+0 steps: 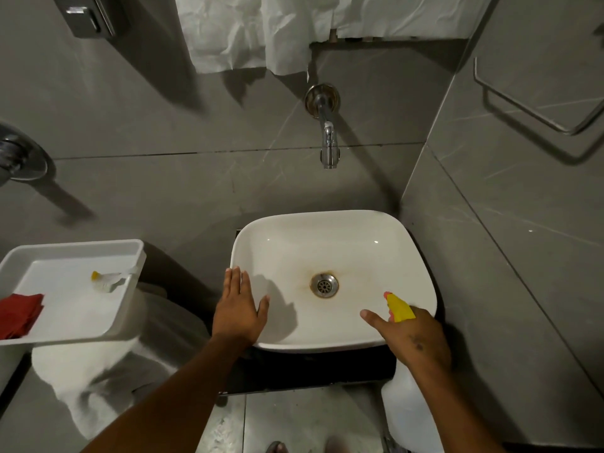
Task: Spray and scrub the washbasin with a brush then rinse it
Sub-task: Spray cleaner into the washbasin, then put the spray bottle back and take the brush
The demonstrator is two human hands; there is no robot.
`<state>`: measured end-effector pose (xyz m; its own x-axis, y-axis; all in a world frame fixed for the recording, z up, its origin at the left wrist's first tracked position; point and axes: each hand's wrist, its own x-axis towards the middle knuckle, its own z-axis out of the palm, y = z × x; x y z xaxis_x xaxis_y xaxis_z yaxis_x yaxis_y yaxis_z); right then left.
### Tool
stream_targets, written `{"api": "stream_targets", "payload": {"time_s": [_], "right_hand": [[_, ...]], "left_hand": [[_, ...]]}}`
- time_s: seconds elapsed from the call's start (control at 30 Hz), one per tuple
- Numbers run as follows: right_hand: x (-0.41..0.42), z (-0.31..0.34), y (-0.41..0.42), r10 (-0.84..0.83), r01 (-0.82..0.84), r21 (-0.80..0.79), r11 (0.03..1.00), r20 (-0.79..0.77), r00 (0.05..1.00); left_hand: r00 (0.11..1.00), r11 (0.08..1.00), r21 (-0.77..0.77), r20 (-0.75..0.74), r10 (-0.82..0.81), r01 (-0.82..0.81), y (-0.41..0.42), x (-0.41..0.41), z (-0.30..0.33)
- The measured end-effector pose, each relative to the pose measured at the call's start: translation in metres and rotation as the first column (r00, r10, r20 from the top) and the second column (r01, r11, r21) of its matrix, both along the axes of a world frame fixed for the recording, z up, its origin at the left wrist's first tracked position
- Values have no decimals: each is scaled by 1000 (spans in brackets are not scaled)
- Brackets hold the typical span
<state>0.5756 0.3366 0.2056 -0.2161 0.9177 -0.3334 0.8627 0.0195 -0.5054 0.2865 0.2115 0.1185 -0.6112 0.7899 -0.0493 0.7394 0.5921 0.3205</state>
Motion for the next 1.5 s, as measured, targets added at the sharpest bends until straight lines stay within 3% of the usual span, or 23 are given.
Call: {"api": "stream_targets", "payload": {"time_s": [0.27,0.5,0.6,0.73,0.87,0.93,1.03,1.07,1.23,1.5], "right_hand": [[-5,7,3,103,-99,65,993,-47,994],[-61,55,23,311,-320,98,942,96,945],[-123,81,16,476,-495,172,852,144,868],[-239,105,-18,701,-711,278,646,152,697],[-351,108,-61,809,-814,356,460,210,549],[-415,101,-93,863,-837,372,400,153,481],[-558,36,-159,946,-909,279,308,12,324],[-601,11,-176,949,-915,256,312,-32,315],[-628,-26,-194,897,-852,306,425,-266,352],[-694,-132,-229,926,-902,228,365,-191,326]], "left_hand": [[1000,999,-45,-29,-10,9,2,-3,-2],[999,999,-27,-31,29,-30,-7,-13,9],[990,990,-29,-31,135,-136,-36,-35,14],[943,942,-31,-33,332,-333,-97,-88,17],[889,887,-59,-18,458,-458,-152,-134,12],[857,854,-63,-28,515,-516,-183,-165,2],[762,761,-133,51,646,-636,-240,-255,-54],[727,729,-155,78,682,-667,-253,-285,-75],[731,735,-83,79,678,-673,-241,-286,-79],[705,701,-165,48,708,-693,-247,-317,-140]]}}
